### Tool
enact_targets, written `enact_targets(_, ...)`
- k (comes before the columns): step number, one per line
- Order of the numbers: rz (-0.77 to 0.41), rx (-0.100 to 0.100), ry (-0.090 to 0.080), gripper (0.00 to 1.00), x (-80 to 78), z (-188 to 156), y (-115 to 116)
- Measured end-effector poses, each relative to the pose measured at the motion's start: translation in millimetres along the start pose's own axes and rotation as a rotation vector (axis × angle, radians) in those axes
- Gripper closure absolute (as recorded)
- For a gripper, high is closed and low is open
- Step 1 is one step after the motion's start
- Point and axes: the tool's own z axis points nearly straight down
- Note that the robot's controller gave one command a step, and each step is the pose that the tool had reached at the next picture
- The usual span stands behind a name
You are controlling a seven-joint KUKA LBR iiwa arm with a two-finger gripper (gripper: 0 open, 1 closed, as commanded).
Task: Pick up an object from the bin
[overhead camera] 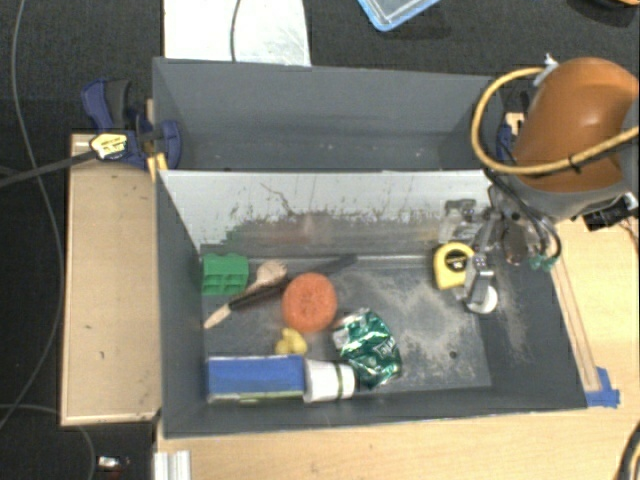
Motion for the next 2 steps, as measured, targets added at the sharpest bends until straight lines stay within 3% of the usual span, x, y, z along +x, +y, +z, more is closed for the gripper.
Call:
enact_targets(1,-0.002,0.001,-0.007,0.0,-1.5,-4,0)
enact_targets(2,-0.016,0.001,-0.011,0.0,32.9,68,10)
